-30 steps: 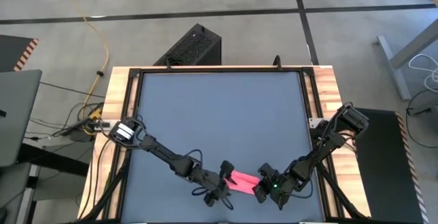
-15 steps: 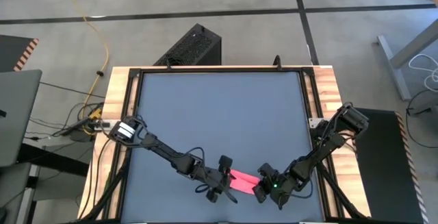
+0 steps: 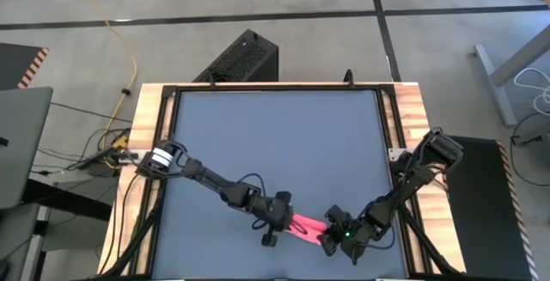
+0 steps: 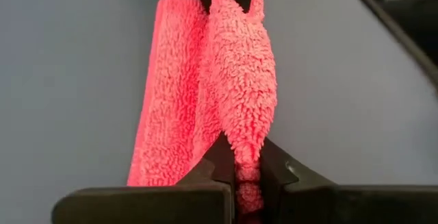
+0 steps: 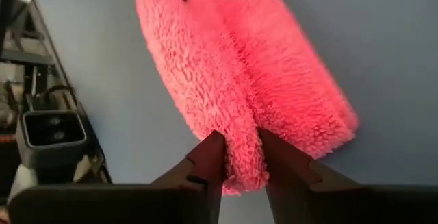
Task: Roll towel
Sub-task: Roll the microfiber towel
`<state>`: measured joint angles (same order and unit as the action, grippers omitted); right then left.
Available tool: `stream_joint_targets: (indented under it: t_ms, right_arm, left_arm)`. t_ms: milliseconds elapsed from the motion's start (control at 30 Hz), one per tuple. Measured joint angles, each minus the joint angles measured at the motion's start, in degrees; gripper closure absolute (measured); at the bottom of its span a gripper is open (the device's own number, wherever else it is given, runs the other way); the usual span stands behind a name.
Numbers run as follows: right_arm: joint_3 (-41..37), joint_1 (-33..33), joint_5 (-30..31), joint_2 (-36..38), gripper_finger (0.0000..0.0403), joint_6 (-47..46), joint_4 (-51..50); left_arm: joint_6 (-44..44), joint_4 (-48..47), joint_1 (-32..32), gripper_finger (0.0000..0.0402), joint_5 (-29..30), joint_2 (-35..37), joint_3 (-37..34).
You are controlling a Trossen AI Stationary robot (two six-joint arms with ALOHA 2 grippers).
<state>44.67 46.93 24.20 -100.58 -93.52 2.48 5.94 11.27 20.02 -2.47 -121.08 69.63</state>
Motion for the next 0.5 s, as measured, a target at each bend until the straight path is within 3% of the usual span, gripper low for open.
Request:
stream_joint_targets:
  t_ms: [167,367,500]
  right_arm:
    - [-0.21,1.38,2.85,4.81,0.0280,2.39,-6.21]
    - [-0.11,4.22,5.74,7.30,0.0279,2.77,-12.85]
    - [0.09,6.36,12.56,7.45,0.0279,9.53,-11.21]
  left_arm:
    - [8.12,-2.24,-2.80,0.0397,-7.42,0.04,0.00]
    - [14.72,-5.80,-4.64,0.0397,-9.77,0.29,0.11]
    - [17.51,-6.85,-4.79,0.0397,-9.69,0.28,0.13]
